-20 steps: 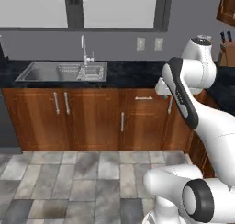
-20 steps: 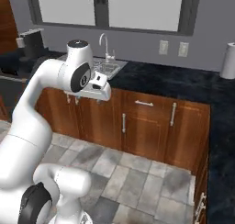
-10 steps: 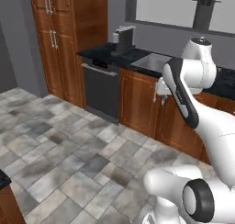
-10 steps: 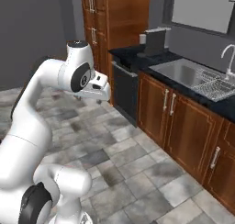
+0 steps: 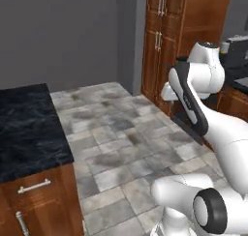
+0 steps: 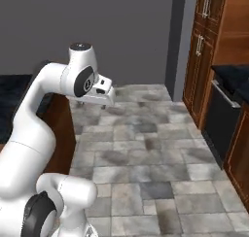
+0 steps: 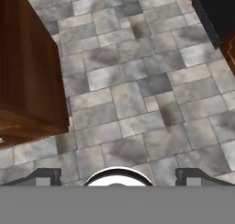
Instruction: Retrieve the chicken drumstick from the fridge and place it on the saucepan with marinade on the stove.
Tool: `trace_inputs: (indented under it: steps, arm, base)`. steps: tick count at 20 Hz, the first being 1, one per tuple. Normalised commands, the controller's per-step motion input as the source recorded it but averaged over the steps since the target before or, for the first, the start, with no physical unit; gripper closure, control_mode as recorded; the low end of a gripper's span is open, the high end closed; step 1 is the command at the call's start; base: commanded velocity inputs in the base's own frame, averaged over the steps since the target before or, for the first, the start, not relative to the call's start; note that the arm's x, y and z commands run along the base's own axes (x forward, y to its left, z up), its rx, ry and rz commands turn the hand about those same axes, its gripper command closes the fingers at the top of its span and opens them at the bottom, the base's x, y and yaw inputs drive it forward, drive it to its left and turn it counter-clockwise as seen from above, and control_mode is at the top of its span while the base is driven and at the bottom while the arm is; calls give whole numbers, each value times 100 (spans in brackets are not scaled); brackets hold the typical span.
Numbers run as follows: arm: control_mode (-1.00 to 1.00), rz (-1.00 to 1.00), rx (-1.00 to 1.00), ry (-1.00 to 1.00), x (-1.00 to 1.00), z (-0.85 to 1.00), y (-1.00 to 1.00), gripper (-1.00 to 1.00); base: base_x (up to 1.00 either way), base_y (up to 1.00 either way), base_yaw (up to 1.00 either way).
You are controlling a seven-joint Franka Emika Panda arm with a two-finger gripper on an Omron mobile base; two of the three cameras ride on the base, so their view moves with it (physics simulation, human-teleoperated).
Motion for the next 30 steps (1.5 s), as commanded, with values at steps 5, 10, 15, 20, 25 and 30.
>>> trace_inputs:
  steps: [5,10,15,20,25,30]
  arm:
    - [100,0,0,0,0,0,0,-100]
    - [100,0,0,0,0,0,0,-100]
    - [100,0,0,0,0,0,0,-100]
    - [100,0,0,0,0,0,0,-100]
    - [100,0,0,0,0,0,0,-100]
    - [100,0,0,0,0,0,0,-100]
  base:
    - [0,0,100]
    - [0,0,100]
    - [0,0,100]
    - [0,0,100]
    - [4,0,95]
    - [92,1,17]
